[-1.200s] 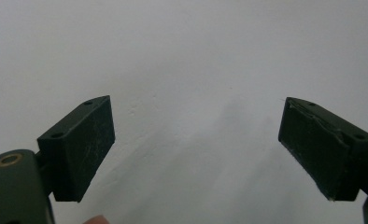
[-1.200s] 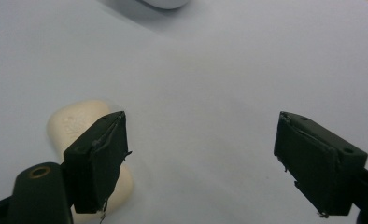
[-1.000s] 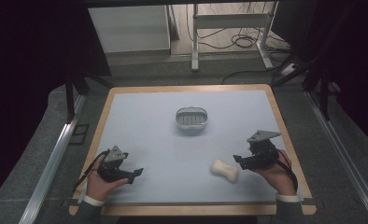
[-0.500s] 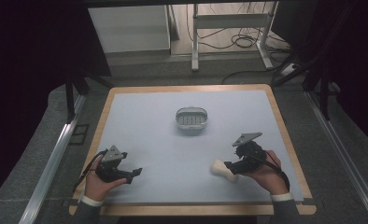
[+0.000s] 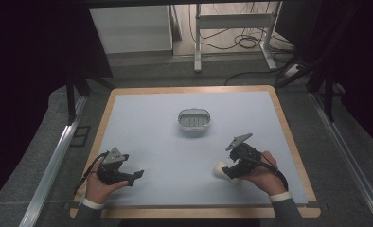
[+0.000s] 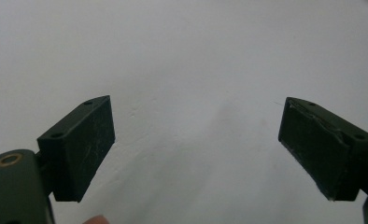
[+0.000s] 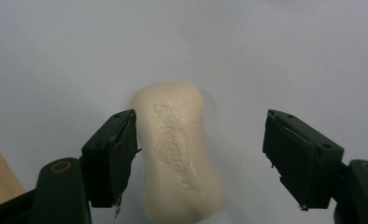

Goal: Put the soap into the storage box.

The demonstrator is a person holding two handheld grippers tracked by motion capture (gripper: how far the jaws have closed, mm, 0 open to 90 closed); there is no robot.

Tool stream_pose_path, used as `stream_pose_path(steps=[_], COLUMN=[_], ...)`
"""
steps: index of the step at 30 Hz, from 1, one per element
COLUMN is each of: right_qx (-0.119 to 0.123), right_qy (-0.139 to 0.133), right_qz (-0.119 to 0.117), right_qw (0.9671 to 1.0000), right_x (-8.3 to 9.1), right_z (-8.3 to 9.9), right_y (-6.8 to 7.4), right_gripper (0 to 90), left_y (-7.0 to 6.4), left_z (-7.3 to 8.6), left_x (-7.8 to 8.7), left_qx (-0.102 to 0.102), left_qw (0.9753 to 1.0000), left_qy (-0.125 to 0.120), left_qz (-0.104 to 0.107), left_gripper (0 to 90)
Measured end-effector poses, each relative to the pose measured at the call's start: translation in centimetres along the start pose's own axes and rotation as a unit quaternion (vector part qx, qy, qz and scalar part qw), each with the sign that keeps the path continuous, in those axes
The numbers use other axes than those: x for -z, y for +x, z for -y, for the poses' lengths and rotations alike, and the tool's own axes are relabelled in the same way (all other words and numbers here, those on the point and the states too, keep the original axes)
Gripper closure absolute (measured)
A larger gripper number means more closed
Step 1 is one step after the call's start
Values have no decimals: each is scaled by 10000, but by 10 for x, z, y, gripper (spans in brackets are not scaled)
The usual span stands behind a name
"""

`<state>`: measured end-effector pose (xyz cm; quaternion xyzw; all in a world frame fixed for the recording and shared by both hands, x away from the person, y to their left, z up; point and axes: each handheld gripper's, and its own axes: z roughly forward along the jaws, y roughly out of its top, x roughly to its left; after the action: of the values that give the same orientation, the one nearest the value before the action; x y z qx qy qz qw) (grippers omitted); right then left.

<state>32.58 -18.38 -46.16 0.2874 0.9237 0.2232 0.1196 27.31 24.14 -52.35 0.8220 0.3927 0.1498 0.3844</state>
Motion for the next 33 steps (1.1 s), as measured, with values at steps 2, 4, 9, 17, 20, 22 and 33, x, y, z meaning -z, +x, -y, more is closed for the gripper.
stream_pose_path(steps=[2,4,9,17,20,22,33], right_qx=[37,80,145,250,307,325,366], right_qy=[120,285,577,1008,1095,1145,1189], right_qz=[-73,-164,-221,-224,-227,-303,-195], right_qw=[9999,9994,9980,9943,9933,9924,9920], right_x=[-4,-11,-19,-33,-37,-39,-34], right_z=[-1,-2,-1,-2,-2,-2,-8], right_y=[2,4,6,6,5,6,7], right_gripper=[277,294,321,352,377,463,495], left_y=[0,0,1,0,1,0,0], left_z=[0,0,0,0,0,0,0], left_x=[0,0,1,1,0,0,-1], left_qx=[5,-3,-4,-8,-13,-15,-36], left_qw=[10000,10000,10000,10000,10000,10000,10000], left_qy=[-10,-2,-4,7,16,18,40], left_qz=[5,-8,-10,-11,-15,-16,-34], left_gripper=[112,112,112,112,112,112,111])
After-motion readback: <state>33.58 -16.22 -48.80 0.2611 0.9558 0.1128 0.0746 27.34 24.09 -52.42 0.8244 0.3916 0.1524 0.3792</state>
